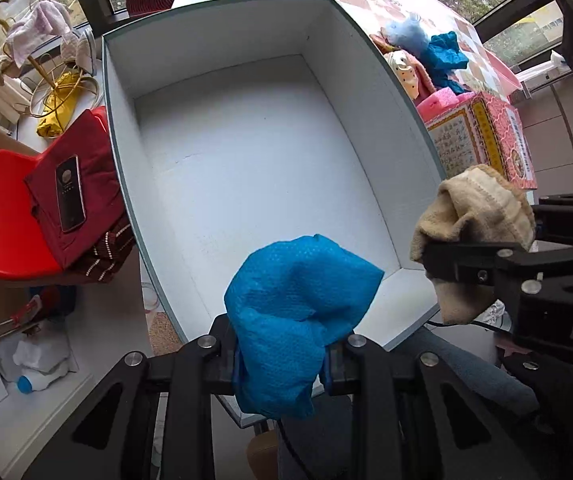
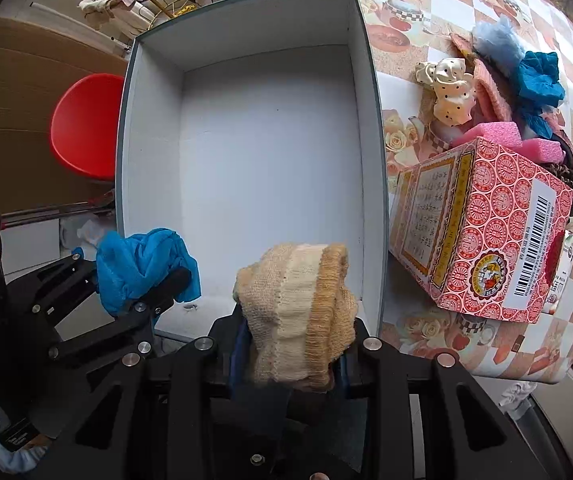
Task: Organize soft objects
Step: 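Carry the blue cloth and beige sock over the white box with both tools, then open both tools to drop the blue cloth and beige sock into the box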
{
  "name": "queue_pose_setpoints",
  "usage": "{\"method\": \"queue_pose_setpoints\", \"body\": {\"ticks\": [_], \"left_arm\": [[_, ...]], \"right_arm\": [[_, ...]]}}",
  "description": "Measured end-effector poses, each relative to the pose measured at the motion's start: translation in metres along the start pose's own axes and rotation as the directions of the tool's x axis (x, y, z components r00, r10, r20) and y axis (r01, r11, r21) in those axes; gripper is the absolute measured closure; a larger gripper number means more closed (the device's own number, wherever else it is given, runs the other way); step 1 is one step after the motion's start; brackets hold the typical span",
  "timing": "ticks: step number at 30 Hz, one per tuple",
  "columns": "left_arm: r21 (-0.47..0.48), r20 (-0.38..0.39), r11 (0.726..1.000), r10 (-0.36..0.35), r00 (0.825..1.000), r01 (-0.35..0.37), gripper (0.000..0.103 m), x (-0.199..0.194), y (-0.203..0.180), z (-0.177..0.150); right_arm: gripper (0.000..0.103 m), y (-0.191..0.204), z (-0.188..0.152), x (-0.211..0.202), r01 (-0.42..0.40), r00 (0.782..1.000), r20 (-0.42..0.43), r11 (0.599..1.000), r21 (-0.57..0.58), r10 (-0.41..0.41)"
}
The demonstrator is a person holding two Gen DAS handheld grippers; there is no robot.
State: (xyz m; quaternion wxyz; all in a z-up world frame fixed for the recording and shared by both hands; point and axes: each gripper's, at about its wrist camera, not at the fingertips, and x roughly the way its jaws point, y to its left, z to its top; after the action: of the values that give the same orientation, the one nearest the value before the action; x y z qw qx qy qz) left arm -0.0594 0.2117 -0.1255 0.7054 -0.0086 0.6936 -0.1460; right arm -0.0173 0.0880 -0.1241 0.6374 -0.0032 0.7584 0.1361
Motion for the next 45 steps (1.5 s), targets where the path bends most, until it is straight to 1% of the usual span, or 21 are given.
{"method": "queue_pose_setpoints", "body": {"ticks": [5,10,15,21,25,28,33,35,39,41,43,44,45], "left_arm": [[0.003,-0.041,1.0,0.018,0.999,-0.018,0.073,0.003,0.002,0.002],[-0.002,-0.067,0.999,0.041,0.997,-0.042,0.073,0.016,0.006,-0.002],[0.035,-0.066,0.997,0.069,0.995,-0.067,0.073,0.019,0.0,-0.004],[0.049,-0.067,0.996,0.082,0.994,-0.078,0.073,0.02,-0.001,-0.006],[0.071,-0.073,0.992,0.107,0.992,-0.102,0.073,0.019,-0.004,-0.006],[0.065,-0.076,0.993,0.103,0.992,-0.099,0.073,0.019,-0.002,-0.007],[0.041,-0.053,0.996,0.085,0.995,-0.083,0.072,0.011,-0.003,-0.003],[0.045,-0.041,0.997,0.072,0.997,-0.07,0.071,0.007,-0.007,-0.003],[0.063,-0.011,0.996,0.069,0.998,-0.068,0.069,0.001,-0.015,-0.004],[0.065,0.001,0.996,0.061,0.998,-0.061,0.066,-0.002,-0.017,-0.004],[0.069,0.019,0.995,0.072,0.997,-0.073,0.061,-0.005,-0.018,-0.004],[0.071,0.028,0.994,0.086,0.996,-0.088,0.06,-0.006,-0.017,-0.004],[0.07,0.034,0.992,0.099,0.994,-0.101,0.057,-0.006,-0.016,-0.003]], "right_arm": [[0.068,0.005,0.003,0.013,0.025,0.999,-0.027,0.999,-0.028,-0.026],[0.068,0.009,0.004,0.03,0.034,0.997,-0.067,0.999,-0.04,-0.037],[0.068,0.012,0.006,0.042,0.026,0.994,-0.103,0.998,-0.049,-0.031],[0.068,0.014,0.007,0.05,0.016,0.994,-0.111,0.999,-0.046,-0.021],[0.068,0.012,0.004,0.057,0.002,0.993,-0.122,0.999,-0.045,-0.007],[0.068,0.01,0.005,0.057,-0.004,0.993,-0.118,0.999,-0.049,-0.002],[0.068,0.009,0.003,0.055,-0.006,0.994,-0.105,0.999,-0.05,0.001],[0.068,0.009,0.001,0.053,-0.004,0.995,-0.098,0.998,-0.058,-0.002],[0.068,0.013,-0.003,0.043,0.008,0.997,-0.073,0.996,-0.085,-0.015],[0.068,0.016,-0.006,0.04,0.013,0.998,-0.062,0.995,-0.095,-0.019],[0.068,0.018,-0.009,0.036,0.014,0.998,-0.056,0.995,-0.098,-0.019],[0.066,0.018,-0.009,0.035,0.014,0.998,-0.053,0.995,-0.097,-0.019],[0.063,0.018,-0.01,0.034,0.014,0.999,-0.049,0.996,-0.093,-0.019]]}}
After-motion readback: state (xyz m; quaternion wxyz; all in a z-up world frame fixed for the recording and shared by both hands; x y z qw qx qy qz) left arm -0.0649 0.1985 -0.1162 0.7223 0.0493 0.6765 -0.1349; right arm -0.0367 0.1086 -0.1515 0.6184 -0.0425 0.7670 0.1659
